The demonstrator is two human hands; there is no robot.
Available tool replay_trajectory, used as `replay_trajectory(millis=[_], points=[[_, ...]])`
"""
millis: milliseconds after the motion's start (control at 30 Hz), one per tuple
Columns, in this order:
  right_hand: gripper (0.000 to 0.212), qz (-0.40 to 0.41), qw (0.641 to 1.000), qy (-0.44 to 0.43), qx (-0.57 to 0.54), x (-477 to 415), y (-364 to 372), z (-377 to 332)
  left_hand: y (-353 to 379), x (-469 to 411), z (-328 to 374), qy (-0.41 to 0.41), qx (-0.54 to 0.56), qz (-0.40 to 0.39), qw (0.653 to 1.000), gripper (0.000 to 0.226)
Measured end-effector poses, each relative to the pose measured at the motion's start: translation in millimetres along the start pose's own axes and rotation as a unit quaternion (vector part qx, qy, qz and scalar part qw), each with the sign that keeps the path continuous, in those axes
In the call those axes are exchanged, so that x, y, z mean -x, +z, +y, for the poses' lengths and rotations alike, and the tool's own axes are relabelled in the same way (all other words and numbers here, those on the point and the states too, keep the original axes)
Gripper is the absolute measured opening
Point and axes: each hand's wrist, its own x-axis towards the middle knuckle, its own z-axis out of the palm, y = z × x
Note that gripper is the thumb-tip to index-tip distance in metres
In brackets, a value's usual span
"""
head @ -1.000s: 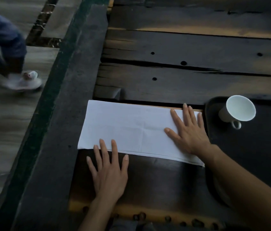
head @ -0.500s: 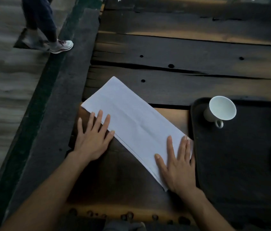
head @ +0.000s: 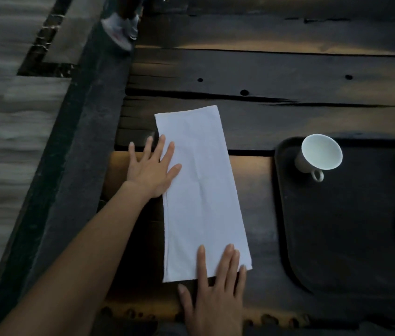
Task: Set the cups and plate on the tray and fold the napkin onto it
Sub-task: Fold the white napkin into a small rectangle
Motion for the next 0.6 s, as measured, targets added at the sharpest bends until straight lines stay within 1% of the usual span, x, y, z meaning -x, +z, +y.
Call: replay_trajectory(millis=[67, 167, 267, 367, 433, 500, 533, 600], points=[[0.080, -0.022, 1.000, -0.015, 0.004, 6.6, 1.4, -7.8, 0.8, -2.1, 2.0, 0.003, 0.005, 0.000, 1.000, 0.070], [0.077, -0.023, 0.999, -0.035, 0.009, 10.5, 3.4, -10.6, 1.7, -5.6, 0.0, 0.012, 0.014, 0.000, 1.000, 0.070], [0.084, -0.022, 0.999, -0.043, 0.002, 10.4, 6.9, -7.0, 1.9, -8.9, -3.0, 0.019, 0.023, -0.005, 1.000, 0.070], [0.079, -0.018, 0.998, -0.053, -0.007, 8.0, 7.3, -2.7, 2.4, -9.7, -3.5, 0.024, 0.030, 0.000, 0.999, 0.070], [0.080, -0.008, 0.998, -0.065, -0.017, 1.2, 5.0, -0.2, 3.7, -7.8, -0.2, 0.028, 0.036, 0.026, 0.999, 0.069], [0.077, 0.005, 0.995, -0.094, -0.027, -14.7, -1.1, 1.1, 5.7, -2.1, 8.7, 0.047, 0.045, 0.074, 0.995, 0.068], [0.074, 0.012, 0.993, -0.110, -0.035, -27.7, -5.8, 1.5, 7.2, 1.5, 15.1, 0.064, 0.049, 0.094, 0.992, 0.068], [0.069, 0.041, 0.988, -0.141, -0.037, -63.8, -15.6, 3.5, 11.4, 8.2, 29.4, 0.109, 0.050, 0.106, 0.987, 0.066]])
